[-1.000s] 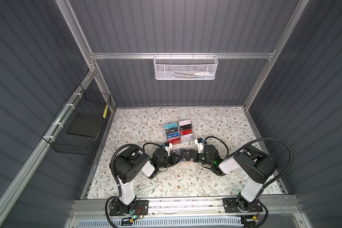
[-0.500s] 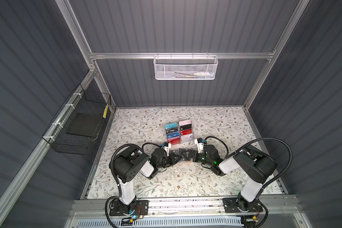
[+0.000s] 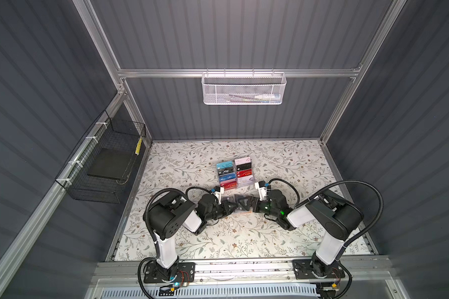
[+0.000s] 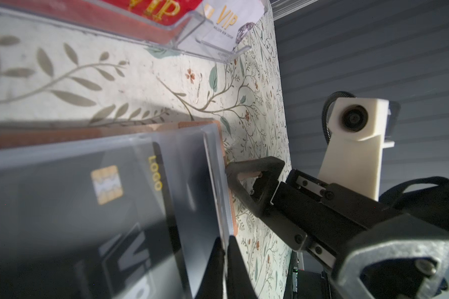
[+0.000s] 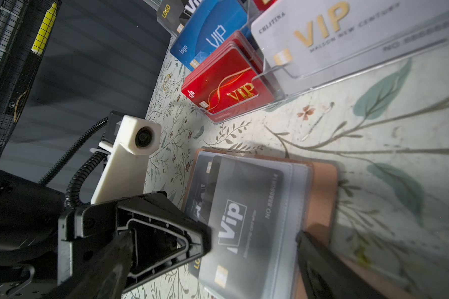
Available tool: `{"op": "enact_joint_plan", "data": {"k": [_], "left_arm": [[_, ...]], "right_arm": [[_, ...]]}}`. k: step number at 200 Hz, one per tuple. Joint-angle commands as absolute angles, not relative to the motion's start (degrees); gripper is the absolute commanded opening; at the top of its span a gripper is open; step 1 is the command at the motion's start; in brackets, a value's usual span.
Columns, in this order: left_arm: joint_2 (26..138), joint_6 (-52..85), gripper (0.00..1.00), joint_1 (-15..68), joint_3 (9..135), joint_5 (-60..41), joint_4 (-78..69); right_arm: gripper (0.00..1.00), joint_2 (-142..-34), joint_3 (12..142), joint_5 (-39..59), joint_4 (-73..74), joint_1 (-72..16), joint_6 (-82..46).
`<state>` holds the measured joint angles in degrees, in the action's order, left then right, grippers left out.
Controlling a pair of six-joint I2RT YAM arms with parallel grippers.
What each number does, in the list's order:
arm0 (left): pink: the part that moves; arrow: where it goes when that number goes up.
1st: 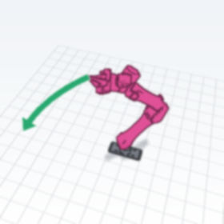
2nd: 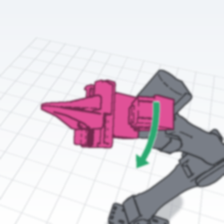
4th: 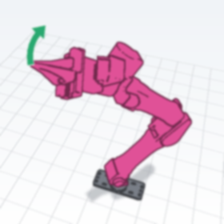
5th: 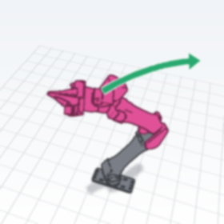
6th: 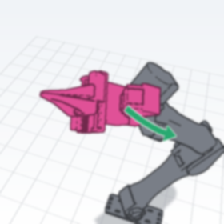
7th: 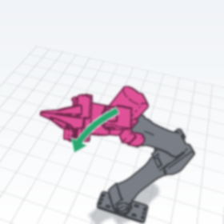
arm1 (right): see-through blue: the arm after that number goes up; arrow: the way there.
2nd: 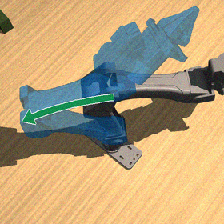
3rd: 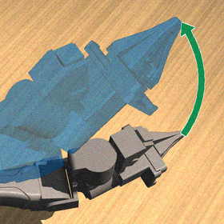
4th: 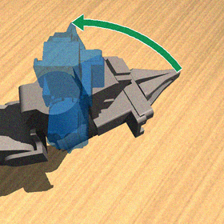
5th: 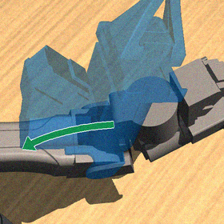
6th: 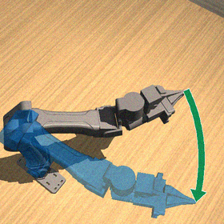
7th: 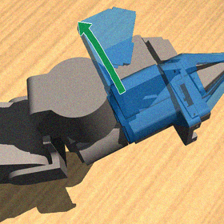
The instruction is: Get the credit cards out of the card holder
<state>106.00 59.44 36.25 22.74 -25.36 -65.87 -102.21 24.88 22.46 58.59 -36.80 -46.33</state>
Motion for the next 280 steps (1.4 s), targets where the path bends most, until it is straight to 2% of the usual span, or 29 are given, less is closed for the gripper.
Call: {"op": "enact_joint_plan", "data": {"k": [1, 44, 88, 142, 280], "left_arm": [[106.7, 59.4, 0.08, 35.5, 21.8, -26.0, -68.3], [106.6, 59.6, 0.07, 35.0, 21.4, -26.2, -68.4], [106.4, 59.6, 0.0, 34.5, 20.7, -26.4, -68.6], [104.2, 59.2, 0.0, 33.7, 20.3, -27.0, -65.5], [81.6, 33.6, 0.0, 33.2, 34.1, -19.3, -7.4]], "right_arm": [[0.99, -106.0, 22.9, 23.5, 44.1, -37.4, -47.7], [0.99, -106.0, 23.2, 23.6, 43.8, -37.4, -47.5], [0.99, -106.1, 23.2, 23.7, 44.0, -37.4, -47.5], [0.99, -106.0, 23.0, 23.6, 44.2, -37.3, -47.4], [0.99, -101.8, 23.2, 23.7, 40.7, -37.0, -45.7]]}}
